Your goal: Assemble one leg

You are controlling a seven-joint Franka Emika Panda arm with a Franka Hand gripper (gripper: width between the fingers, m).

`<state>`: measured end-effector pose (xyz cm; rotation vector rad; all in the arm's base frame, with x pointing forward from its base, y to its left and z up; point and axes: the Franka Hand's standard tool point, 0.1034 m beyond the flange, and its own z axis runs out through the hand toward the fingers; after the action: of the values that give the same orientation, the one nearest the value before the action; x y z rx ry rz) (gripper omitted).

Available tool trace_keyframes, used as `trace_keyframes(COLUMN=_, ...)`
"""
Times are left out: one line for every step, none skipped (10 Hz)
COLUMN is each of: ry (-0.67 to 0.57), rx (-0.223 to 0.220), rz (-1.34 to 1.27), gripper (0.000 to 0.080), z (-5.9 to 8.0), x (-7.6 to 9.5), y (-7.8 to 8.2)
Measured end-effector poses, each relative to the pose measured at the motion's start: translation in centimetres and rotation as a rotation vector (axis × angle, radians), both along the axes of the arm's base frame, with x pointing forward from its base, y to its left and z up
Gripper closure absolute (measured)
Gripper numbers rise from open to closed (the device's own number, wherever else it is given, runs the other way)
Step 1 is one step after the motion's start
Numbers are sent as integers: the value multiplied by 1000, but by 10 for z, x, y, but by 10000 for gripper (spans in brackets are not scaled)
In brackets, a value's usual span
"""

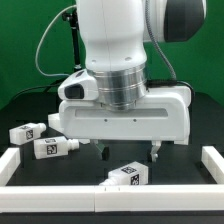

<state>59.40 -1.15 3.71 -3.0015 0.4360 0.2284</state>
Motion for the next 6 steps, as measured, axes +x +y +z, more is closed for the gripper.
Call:
trace_keyframes(ry=3, rx=-2, rz=-32, gripper=151, z=0, x=6, y=-2)
trace_keyframes(ry=-8, rx=-7, rz=-56, gripper=151, z=0, x=15, y=-5)
trace_keyframes(ry=-42, rx=-21, rz=-97, gripper=151, z=-8, x=19, y=-7)
trace_keyframes(ry=-59, rx=-30, rz=-102, gripper=151, z=-17, x=16, y=-8)
trace_keyframes(ry=-62, rx=-35, rz=-103, gripper=151, z=-22, x=13, y=-9)
trace_keyframes(ry=-62, rx=-34, rz=-103, gripper=151, z=-21, x=14, y=-9)
